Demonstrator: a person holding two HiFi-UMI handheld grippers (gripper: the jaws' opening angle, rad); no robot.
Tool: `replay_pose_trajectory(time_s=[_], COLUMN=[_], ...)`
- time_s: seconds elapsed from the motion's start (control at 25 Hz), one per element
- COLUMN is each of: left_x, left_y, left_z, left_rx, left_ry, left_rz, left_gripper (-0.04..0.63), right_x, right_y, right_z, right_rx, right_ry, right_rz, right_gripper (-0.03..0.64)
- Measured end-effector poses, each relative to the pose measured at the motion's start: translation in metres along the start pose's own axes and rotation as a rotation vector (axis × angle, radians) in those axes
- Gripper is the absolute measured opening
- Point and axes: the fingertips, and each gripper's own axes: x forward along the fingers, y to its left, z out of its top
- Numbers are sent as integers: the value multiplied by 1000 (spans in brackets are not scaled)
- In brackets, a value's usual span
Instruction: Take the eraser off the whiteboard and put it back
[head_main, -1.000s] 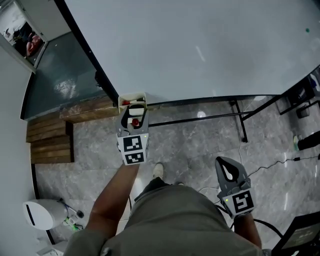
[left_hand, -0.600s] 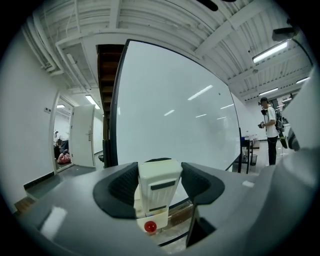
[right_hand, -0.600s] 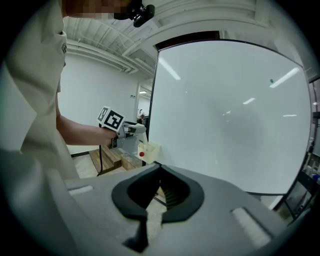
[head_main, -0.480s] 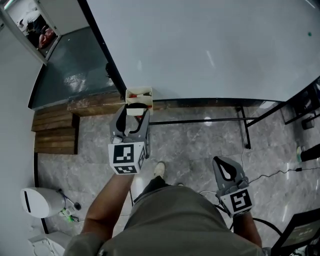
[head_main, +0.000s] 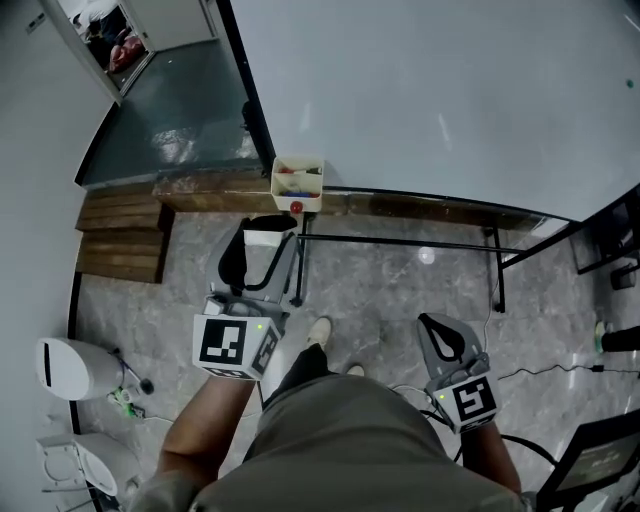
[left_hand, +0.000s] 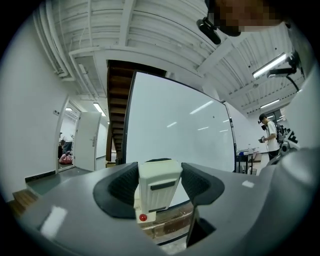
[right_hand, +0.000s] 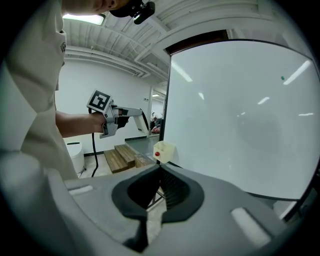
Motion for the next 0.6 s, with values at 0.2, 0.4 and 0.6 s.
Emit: replay_pose_trajectory(time_s=[0.2,0.4,0.6], left_x=[-42,-70,-85], left_y=[-3,-7,-11], left_z=[25,35,36], left_rx=[-31,-34,-31], left_ry=[-37,-60,-69], left_rz=[25,49,59], left_gripper=[273,273,272], right_x=[-8,-16,-24], right_y=[16,26,33], right_z=[-3,-9,-12], right_rx=[-10,-23,-34], right_ry=[-7,-7,-7], right_rz=[40,65,73], right_gripper=[3,3,3])
